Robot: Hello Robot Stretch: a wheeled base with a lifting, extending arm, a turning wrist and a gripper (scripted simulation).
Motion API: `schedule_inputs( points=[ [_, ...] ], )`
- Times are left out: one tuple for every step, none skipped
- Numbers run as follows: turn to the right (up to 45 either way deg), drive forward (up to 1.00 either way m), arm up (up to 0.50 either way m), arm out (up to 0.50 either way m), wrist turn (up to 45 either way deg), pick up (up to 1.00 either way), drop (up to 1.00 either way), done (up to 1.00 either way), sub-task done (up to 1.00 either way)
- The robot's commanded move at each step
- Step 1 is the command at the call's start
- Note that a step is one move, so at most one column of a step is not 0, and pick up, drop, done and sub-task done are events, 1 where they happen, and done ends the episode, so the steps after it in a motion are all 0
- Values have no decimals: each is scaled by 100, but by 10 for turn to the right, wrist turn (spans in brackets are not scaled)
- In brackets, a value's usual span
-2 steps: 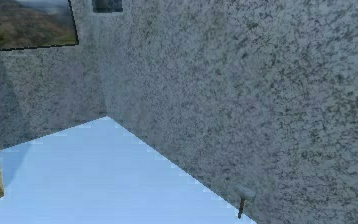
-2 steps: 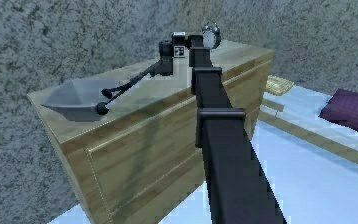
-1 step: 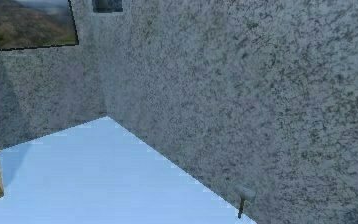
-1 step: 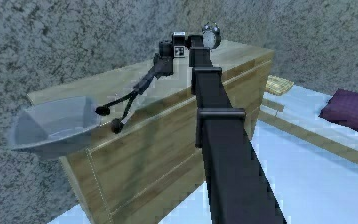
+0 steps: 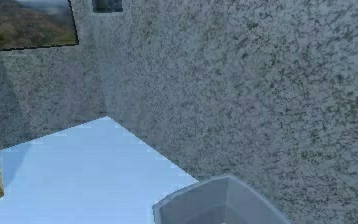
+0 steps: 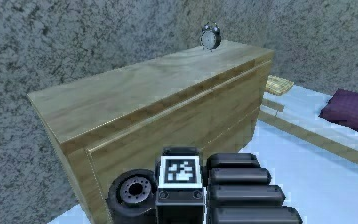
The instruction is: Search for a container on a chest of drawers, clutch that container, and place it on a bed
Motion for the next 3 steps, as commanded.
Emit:
schedule_inputs(
  points=[
    [450,0,0,0,0,0,0,0,0],
    [450,0,0,0,0,0,0,0,0],
    [390,0,0,0,0,0,0,0,0]
  ],
)
